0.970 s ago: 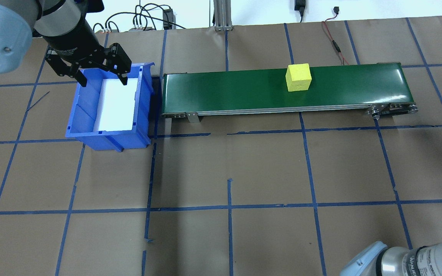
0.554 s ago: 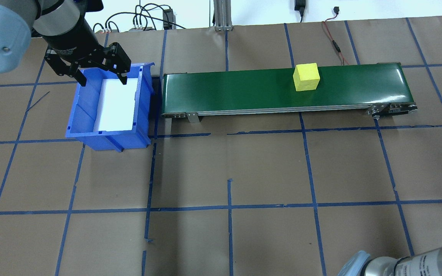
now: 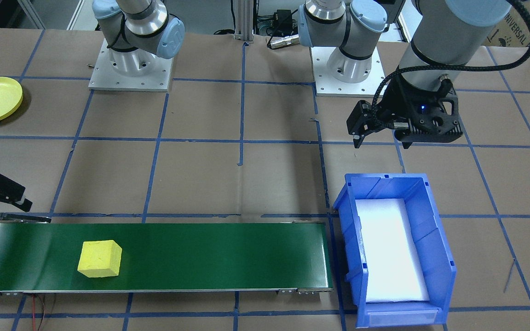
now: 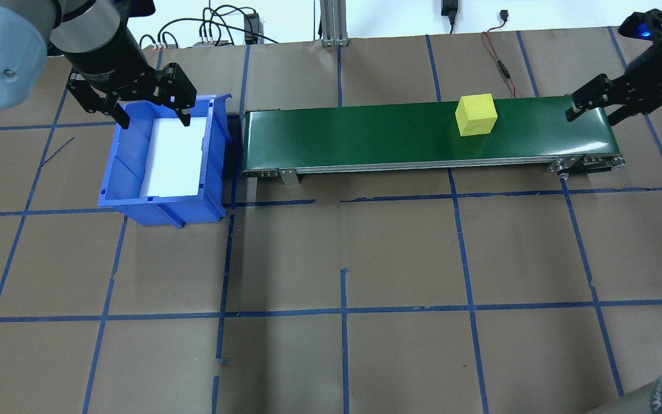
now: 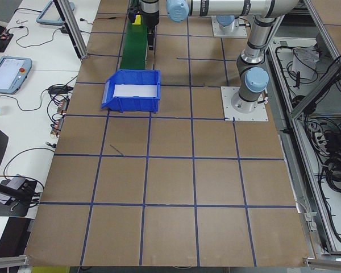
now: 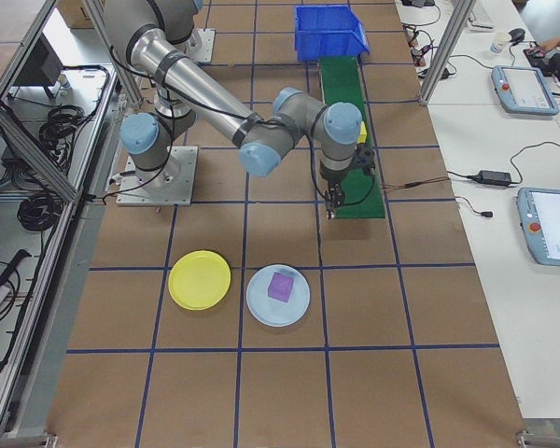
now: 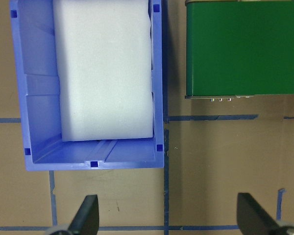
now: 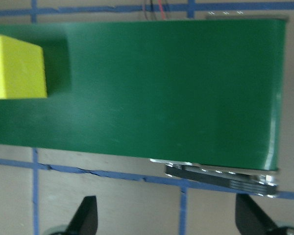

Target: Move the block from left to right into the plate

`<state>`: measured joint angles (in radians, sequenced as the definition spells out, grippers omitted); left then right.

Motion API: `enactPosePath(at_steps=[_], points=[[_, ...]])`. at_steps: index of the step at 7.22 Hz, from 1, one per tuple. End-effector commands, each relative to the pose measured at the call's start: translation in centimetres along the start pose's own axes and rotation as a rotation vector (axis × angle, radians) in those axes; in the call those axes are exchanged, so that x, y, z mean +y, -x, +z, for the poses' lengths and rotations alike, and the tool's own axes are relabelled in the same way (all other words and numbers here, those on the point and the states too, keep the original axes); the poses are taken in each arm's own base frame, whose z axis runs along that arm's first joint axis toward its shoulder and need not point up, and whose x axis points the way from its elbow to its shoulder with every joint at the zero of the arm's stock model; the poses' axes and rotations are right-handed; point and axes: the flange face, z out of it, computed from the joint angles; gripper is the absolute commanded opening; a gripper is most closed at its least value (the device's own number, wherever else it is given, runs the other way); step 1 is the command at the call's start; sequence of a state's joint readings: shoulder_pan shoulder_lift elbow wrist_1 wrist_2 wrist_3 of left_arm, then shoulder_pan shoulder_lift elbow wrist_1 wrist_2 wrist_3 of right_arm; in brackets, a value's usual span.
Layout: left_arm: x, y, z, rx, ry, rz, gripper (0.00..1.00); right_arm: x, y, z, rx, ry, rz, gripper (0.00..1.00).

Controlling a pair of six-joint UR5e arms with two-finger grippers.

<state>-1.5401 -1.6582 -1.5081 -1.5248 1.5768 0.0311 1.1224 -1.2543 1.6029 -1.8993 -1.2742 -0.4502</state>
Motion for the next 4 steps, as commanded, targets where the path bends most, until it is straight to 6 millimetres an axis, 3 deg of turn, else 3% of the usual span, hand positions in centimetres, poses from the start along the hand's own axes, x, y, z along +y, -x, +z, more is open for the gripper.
enactPosePath(at_steps=[1, 2, 3, 4], points=[[0.0, 0.0, -0.1, 0.000, -0.002, 0.001, 1.00, -3.0, 3.2, 1.5, -0.032, -0.048, -0.006, 1.00], [0.0, 0.0, 0.0, 0.001, 0.000, 0.000, 1.00, -4.3, 4.0, 3.9, -0.028, -0.068, -0.013, 1.00], [0.0, -0.1, 0.0, 0.000, 0.000, 0.001, 1.00, -4.1, 7.1, 6.1, -0.007, -0.026, -0.009, 1.00], [0.0, 0.0, 0.1, 0.000, 0.001, 0.001, 1.00, -4.4, 7.3, 6.4, 0.023, -0.022, -0.018, 1.00]])
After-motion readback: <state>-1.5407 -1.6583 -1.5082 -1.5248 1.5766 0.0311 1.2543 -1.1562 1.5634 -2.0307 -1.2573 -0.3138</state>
